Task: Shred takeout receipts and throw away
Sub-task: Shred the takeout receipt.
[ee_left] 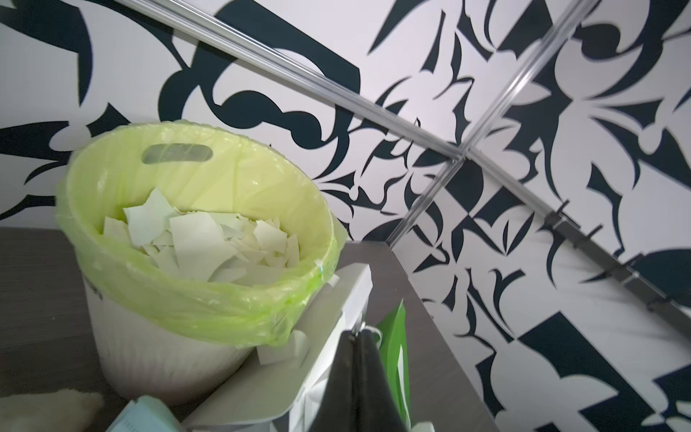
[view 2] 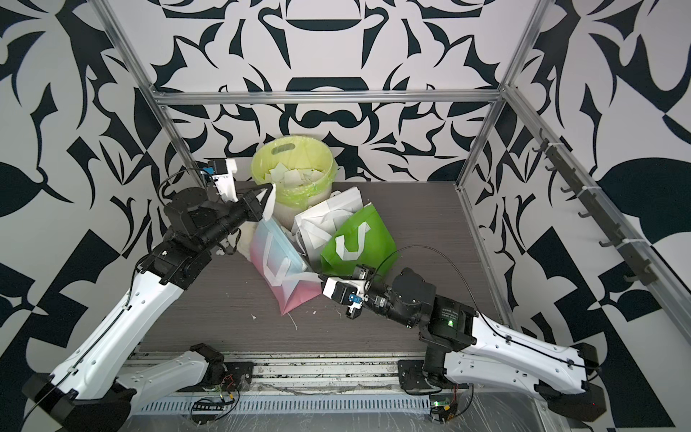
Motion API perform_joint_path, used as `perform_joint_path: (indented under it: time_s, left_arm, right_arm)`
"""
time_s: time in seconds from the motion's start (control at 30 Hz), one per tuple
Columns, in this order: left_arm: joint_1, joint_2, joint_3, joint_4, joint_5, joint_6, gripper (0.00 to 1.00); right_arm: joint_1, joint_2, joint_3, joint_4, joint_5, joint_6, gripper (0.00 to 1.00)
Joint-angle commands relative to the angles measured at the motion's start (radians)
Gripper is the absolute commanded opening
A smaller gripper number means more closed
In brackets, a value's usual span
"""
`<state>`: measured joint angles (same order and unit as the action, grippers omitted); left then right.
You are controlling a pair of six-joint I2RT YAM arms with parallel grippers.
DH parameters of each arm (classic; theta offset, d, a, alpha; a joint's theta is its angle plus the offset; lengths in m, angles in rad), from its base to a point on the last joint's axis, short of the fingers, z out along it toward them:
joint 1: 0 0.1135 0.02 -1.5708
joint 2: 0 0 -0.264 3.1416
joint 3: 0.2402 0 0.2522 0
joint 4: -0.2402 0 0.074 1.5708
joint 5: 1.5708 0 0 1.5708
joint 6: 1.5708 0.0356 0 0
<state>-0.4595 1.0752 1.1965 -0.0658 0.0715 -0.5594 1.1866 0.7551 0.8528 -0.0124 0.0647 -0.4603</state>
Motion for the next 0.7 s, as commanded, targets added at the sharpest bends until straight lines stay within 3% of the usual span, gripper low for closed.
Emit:
perform_joint_path:
  time_s: [0.0, 0.2, 0.3, 0.4, 0.57, 0.67]
  left_arm:
    - [0.01, -0.031, -0.081, 0.22, 0.1, -0.162, 0.0]
    - [0.01, -0.043, -0.259, 0.584, 0.121, -0.566, 0.0]
    - [0.006, -0.022, -0.319, 0.766, 0.129, -0.697, 0.0]
    - [-0.023, -0.002, -0.343, 0.868, 0.113, -0.744, 0.0]
    - [-0.096, 0.051, -0.391, 1.078, 0.035, -0.783, 0.0]
    - [-0.127, 0.096, -0.403, 1.202, 0.01, -0.823, 0.0]
  right_arm:
    - [0.004, -0.033, -0.027, 0.174, 0.097, 0.185, 0.0]
    - [0.004, -0.013, -0.038, 0.5, 0.265, 0.551, 0.0]
    - [0.005, 0.03, 0.012, 0.571, 0.345, 0.741, 0.0]
    - [-0.003, 0.098, 0.05, 0.669, 0.409, 0.915, 0.0]
    - [-0.044, 0.227, 0.138, 0.734, 0.384, 1.178, 0.0]
    - [-0.132, 0.287, 0.182, 0.692, 0.328, 1.419, 0.0]
